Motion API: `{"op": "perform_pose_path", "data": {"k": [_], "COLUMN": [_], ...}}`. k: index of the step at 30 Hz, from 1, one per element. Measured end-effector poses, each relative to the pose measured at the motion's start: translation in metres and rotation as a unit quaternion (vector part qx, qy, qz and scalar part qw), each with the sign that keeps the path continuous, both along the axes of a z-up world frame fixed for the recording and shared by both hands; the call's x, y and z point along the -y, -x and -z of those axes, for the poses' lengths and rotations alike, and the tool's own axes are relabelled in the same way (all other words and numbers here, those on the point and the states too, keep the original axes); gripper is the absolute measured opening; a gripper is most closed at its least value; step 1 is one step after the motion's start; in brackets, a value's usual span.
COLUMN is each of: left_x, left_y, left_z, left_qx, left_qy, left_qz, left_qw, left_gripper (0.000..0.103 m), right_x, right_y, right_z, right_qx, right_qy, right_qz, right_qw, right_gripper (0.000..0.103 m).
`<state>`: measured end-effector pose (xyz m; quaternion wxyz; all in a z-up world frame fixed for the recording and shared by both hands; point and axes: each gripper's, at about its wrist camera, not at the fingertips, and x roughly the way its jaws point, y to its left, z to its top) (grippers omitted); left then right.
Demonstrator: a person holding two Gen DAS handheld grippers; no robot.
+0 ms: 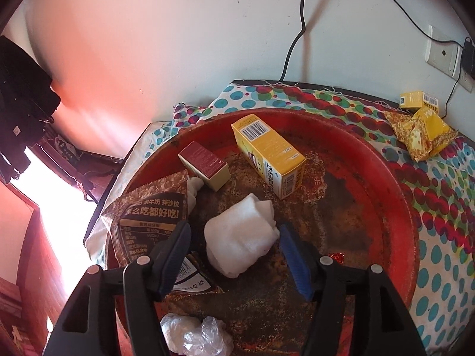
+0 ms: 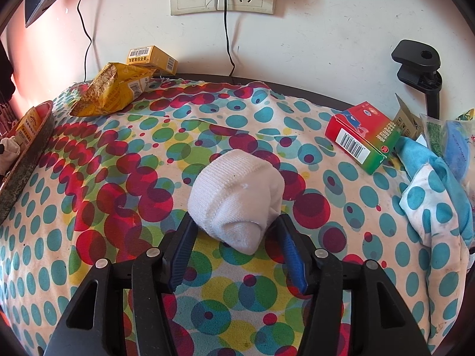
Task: Organize objects
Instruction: 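Lower the sock into the red tray and open the left gripper, then carry the held white sock to the red tray with the right gripper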
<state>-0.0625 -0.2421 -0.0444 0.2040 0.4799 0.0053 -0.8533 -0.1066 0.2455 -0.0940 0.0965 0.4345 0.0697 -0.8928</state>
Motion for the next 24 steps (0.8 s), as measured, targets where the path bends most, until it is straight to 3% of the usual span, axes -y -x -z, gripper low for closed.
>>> {"op": "perform_pose_path", "data": {"k": [7, 12, 21, 24], "left_x": [-0.009, -0.036, -0.091, -0.094], "left_y": [-0.024, -0.050, -0.072, -0.071], "left_z": [-0.024, -0.037, -0.005, 0.006], "left_qx": [-0.029, -0.078, -0.119, -0.108], "left_qy": [-0.005, -0.029, -0.067, -0.049], "left_qz": [0.002, 0.006, 0.023, 0.027], "left_qw": [0.9996, 0.9965, 0.9904, 0.9926], "left_gripper": [0.065, 0.065, 0.065, 0.065], "right_x": [0.000, -0.001, 0.000, -0.001], "right_y": [0.001, 0.001, -0.001, 0.000], "right_z": [0.000, 0.000, 0.000, 0.000], "right_qx": [0.000, 0.001, 0.001, 0.001], "right_qy": [0.000, 0.002, 0.002, 0.002], "right_qz": [0.000, 0.000, 0.009, 0.010], "right_qw": [1.000, 1.000, 1.000, 1.000], "right_gripper": [0.053, 0.054, 0.056, 0.057]}}
